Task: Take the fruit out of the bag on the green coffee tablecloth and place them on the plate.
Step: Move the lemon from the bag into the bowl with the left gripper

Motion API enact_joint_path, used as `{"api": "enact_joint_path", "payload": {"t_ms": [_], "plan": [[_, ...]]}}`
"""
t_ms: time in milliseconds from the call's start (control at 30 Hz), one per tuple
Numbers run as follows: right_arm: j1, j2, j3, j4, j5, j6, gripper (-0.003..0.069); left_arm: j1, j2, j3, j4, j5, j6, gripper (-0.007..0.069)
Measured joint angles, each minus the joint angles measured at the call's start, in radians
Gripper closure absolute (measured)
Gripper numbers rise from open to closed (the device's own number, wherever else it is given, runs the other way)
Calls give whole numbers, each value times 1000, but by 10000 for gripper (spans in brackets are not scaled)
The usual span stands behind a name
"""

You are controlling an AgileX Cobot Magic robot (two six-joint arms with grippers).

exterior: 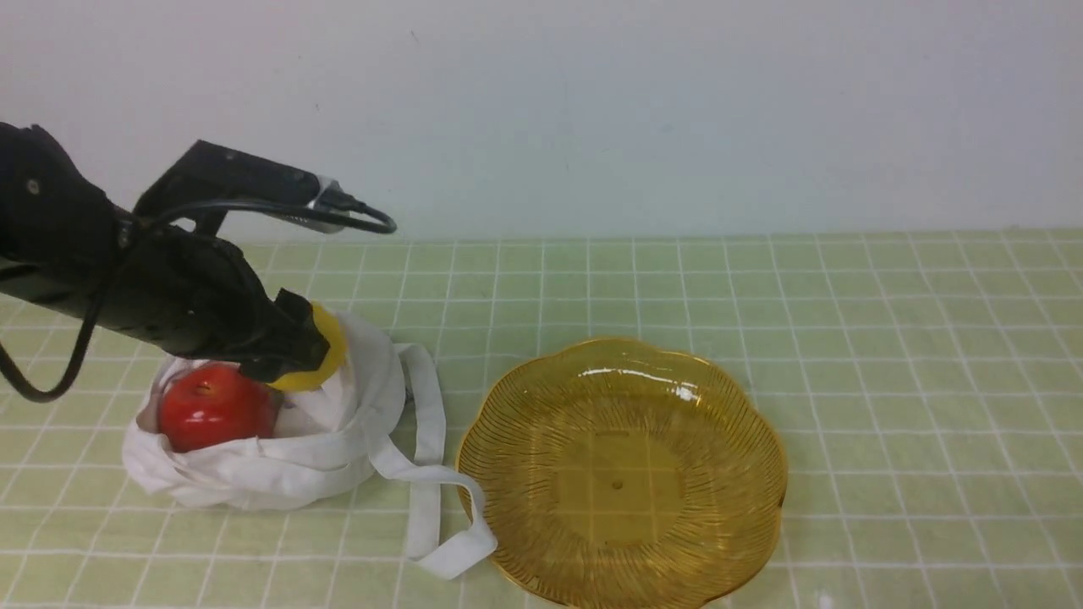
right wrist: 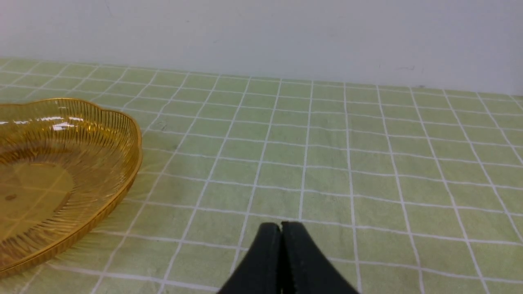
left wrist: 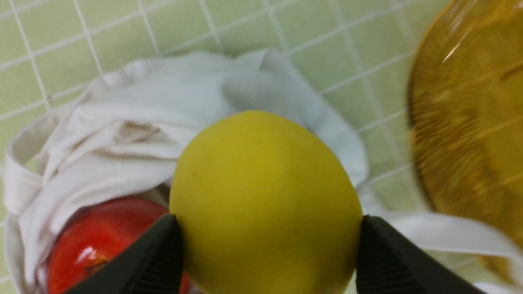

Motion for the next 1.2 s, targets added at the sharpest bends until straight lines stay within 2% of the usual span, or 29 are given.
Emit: {"api": "enact_joint_path", "payload": {"t_ms": [167, 267, 300, 367, 467, 567, 833, 933, 1067, 1200], "plan": [[0, 0, 0, 0, 0, 0, 673, -57, -70, 0, -82, 32, 5, 139], [0, 0, 0, 0, 0, 0, 673, -175, -79, 0, -160, 71, 10, 139], [0, 0, 0, 0, 0, 0, 673, -183, -76, 0, -164, 71, 10, 139], [0, 0, 0, 0, 0, 0, 673, -270, -45, 0, -180, 65, 12, 139], [0, 0, 0, 0, 0, 0, 673, -347, 3, 0, -185, 30, 15, 139], [0, 0, 0, 0, 0, 0, 673, -426, 109, 0, -189, -73, 15, 139], [0, 0, 0, 0, 0, 0, 673, -462, 274, 0, -204, -205, 10, 137], [0, 0, 0, 0, 0, 0, 673, -463, 293, 0, -204, -206, 10, 95], [0, 0, 0, 0, 0, 0, 673, -463, 292, -5, -204, -201, 10, -13], [0, 0, 0, 0, 0, 0, 673, -462, 252, -38, -201, -166, -1, -1]]}}
